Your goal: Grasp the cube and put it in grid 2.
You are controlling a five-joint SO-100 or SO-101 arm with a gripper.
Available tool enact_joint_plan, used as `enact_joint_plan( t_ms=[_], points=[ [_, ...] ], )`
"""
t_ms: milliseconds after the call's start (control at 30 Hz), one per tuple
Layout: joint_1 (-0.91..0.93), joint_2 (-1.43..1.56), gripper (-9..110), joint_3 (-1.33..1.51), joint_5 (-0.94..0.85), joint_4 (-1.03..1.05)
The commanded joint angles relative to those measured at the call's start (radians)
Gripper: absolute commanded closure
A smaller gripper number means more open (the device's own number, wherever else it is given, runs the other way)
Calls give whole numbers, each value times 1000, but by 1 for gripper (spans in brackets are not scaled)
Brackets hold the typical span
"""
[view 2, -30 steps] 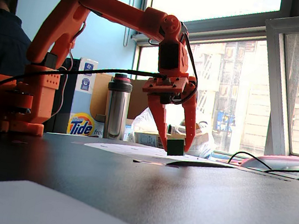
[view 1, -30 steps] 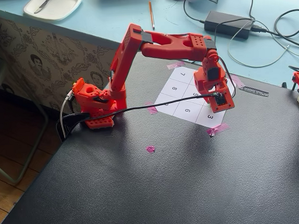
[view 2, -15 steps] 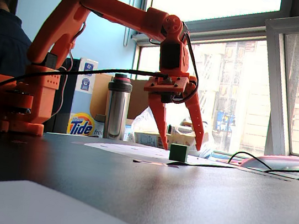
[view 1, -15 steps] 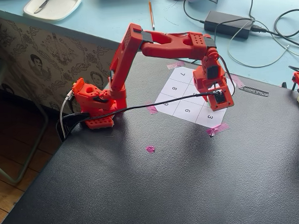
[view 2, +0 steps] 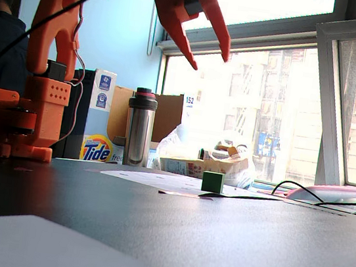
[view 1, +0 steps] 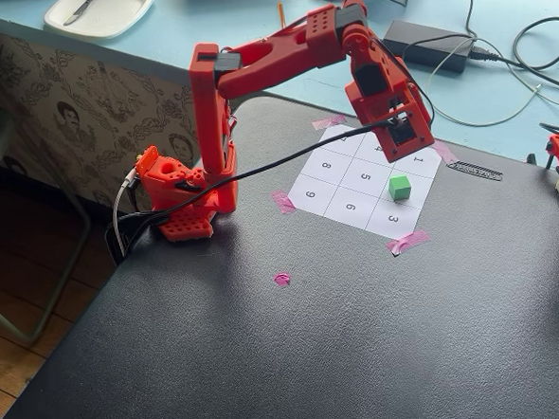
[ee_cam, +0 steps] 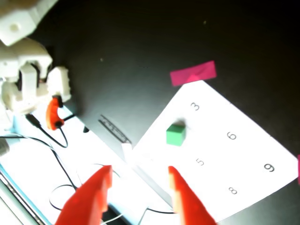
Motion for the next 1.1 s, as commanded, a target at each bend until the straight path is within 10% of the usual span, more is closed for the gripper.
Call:
enact_joint_plan(
  t_ms=[0, 1067],
  points=[
    [80, 176, 84, 32, -21, 64],
    [448, 1267, 90, 1658, -58, -222]
  ],
)
